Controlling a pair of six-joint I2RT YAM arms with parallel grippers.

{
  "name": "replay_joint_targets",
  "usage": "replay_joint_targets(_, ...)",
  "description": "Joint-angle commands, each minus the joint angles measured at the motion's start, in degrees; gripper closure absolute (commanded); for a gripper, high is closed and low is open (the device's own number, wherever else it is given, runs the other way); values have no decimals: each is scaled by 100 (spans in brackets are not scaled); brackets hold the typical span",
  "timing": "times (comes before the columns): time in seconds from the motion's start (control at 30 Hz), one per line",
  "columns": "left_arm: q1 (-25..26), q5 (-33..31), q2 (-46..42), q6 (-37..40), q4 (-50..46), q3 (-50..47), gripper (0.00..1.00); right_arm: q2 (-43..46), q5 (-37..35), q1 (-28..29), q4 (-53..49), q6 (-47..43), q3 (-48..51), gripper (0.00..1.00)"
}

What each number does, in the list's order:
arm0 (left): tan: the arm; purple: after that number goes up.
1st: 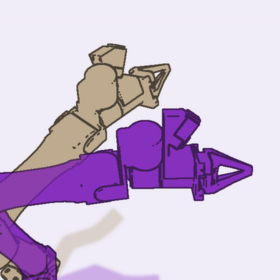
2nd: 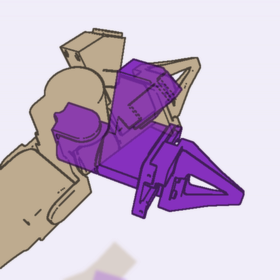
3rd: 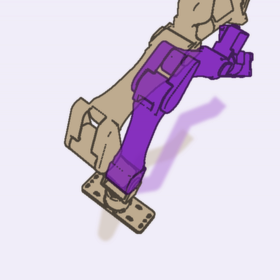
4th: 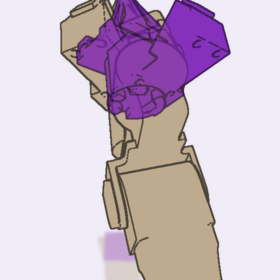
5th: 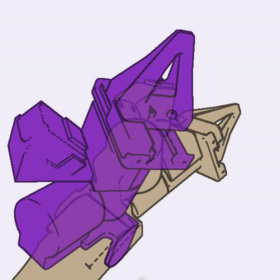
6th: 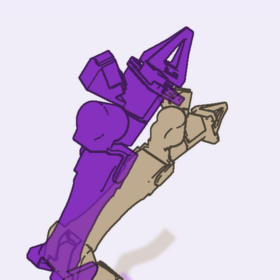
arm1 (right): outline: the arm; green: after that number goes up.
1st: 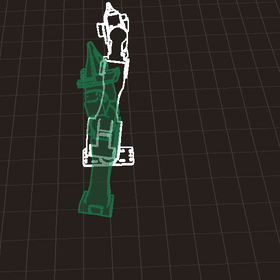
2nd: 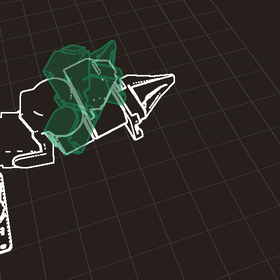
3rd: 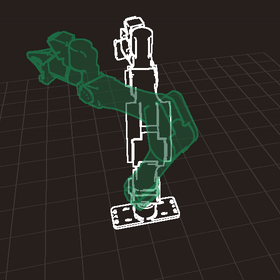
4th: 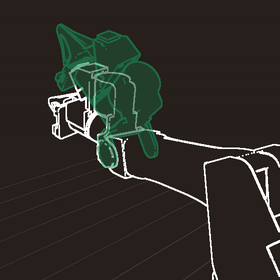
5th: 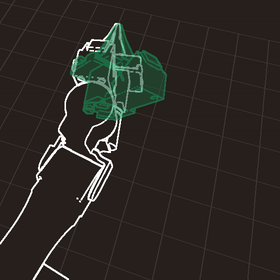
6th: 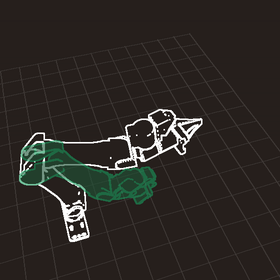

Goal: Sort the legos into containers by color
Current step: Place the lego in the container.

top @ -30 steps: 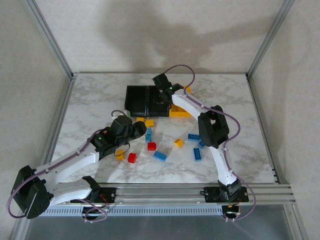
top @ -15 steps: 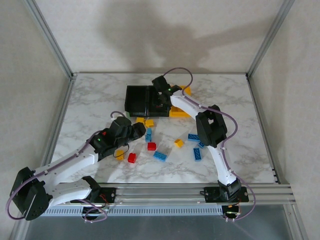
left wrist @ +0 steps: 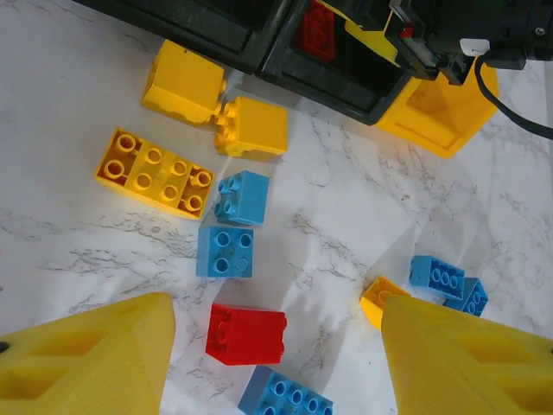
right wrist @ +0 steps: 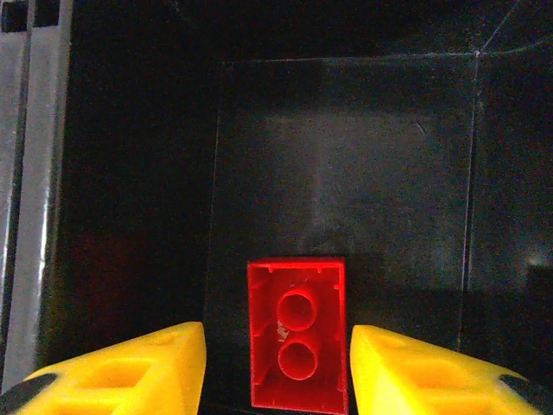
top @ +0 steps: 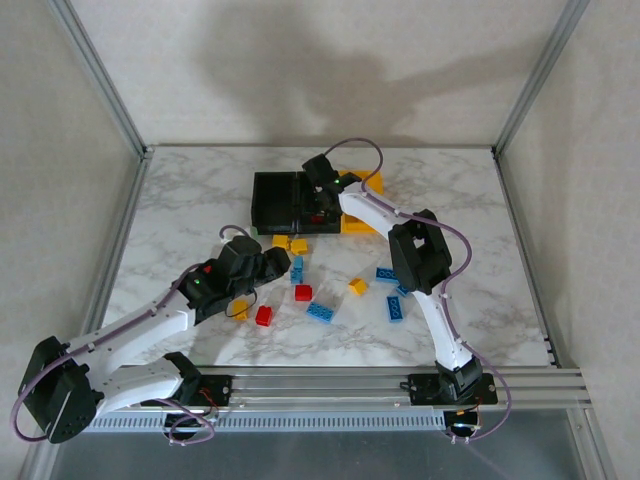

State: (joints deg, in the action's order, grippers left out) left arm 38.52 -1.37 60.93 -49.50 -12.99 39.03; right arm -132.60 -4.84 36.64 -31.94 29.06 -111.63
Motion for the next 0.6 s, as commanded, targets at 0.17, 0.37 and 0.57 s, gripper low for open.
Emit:
replay_joint_targets(0.17,-65,-294,-221,-175,-171,-88,32,1067,-52,130,457,-199,595,52)
replay_joint_targets(0.37,-73,-377,-230,-287,-489,-68,30,1914,-106,270,797,-218,1382,52)
replay_joint_targets(0.57,-81,-585,-316,-285,-1164,-49,28,3117,241,286,1505,-174,2940,49)
